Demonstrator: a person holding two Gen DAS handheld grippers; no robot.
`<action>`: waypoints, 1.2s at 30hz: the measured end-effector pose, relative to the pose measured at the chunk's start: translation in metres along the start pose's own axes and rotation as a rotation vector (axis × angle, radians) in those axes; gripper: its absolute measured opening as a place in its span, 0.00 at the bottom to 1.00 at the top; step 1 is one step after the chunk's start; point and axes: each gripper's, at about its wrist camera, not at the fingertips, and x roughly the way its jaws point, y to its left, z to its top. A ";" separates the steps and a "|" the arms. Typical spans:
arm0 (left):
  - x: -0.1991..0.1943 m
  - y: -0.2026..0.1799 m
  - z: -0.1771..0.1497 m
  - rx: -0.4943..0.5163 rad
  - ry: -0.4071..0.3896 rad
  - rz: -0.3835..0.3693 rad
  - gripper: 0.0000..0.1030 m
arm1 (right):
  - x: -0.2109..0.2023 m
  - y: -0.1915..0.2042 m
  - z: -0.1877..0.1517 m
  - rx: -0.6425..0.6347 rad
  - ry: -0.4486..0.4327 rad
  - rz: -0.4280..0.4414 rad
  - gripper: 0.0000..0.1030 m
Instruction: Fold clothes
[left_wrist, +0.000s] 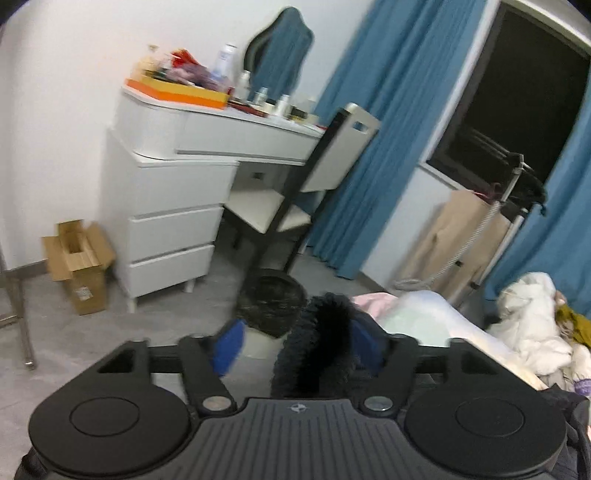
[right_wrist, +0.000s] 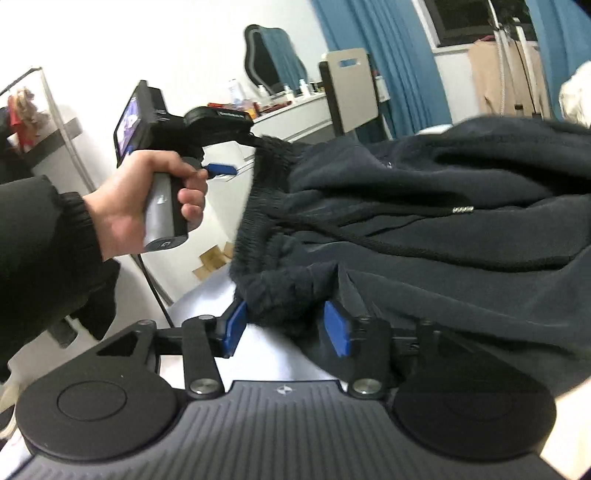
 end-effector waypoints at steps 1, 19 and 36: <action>-0.012 -0.005 0.001 0.001 -0.007 0.000 0.80 | -0.013 0.002 0.000 -0.018 -0.003 -0.011 0.47; -0.098 -0.290 -0.120 0.274 0.147 -0.445 0.83 | -0.221 -0.119 -0.038 0.052 -0.122 -0.445 0.54; 0.092 -0.491 -0.195 0.444 0.317 -0.447 0.73 | -0.204 -0.275 -0.036 0.217 -0.171 -0.543 0.59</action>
